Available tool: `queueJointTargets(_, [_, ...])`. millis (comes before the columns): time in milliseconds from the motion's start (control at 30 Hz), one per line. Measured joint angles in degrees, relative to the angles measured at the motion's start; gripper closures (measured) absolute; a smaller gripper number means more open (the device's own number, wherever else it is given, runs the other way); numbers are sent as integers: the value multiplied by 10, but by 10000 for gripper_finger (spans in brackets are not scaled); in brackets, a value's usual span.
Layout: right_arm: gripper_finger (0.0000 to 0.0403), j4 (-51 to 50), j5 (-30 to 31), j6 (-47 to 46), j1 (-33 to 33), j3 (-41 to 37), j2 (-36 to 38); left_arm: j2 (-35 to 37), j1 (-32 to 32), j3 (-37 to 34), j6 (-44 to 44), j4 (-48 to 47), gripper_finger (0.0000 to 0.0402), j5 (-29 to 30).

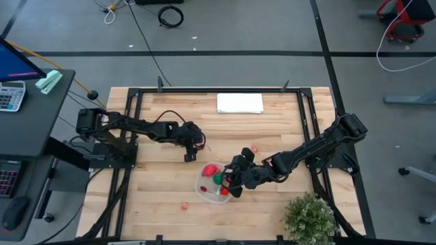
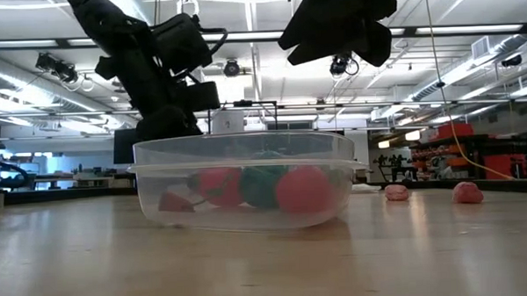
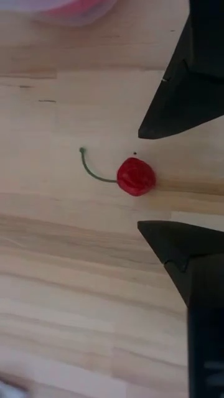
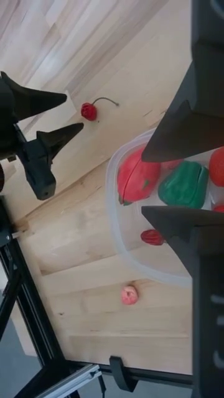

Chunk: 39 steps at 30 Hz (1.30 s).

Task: Pick and placing Produce into tupperware
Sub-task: Put the red cherry into the transparent bin

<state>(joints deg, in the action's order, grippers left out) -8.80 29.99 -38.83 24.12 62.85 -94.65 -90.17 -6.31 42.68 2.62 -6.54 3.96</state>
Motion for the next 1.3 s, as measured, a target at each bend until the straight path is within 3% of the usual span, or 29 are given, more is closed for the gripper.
queueJointTargets(600, [271, -4, 0, 0, 0, 0, 0, -76, 0, 0, -20, 73, 182, 6])
queueJointTargets(767, [271, -6, 0, 0, 0, 0, 0, -77, 1, 0, -24, 71, 240, 11])
queueJointTargets(967, [271, -6, 0, 0, 0, 0, 0, -66, 19, 1, -66, 39, 375, 24])
queueJointTargets(1200, [271, -13, 0, 0, 0, 0, 0, 33, 70, 1, -127, -41, 354, 19])
queueJointTargets(1300, [271, -17, 1, 0, 0, 0, 0, 89, 105, 1, -140, -41, 362, 20])
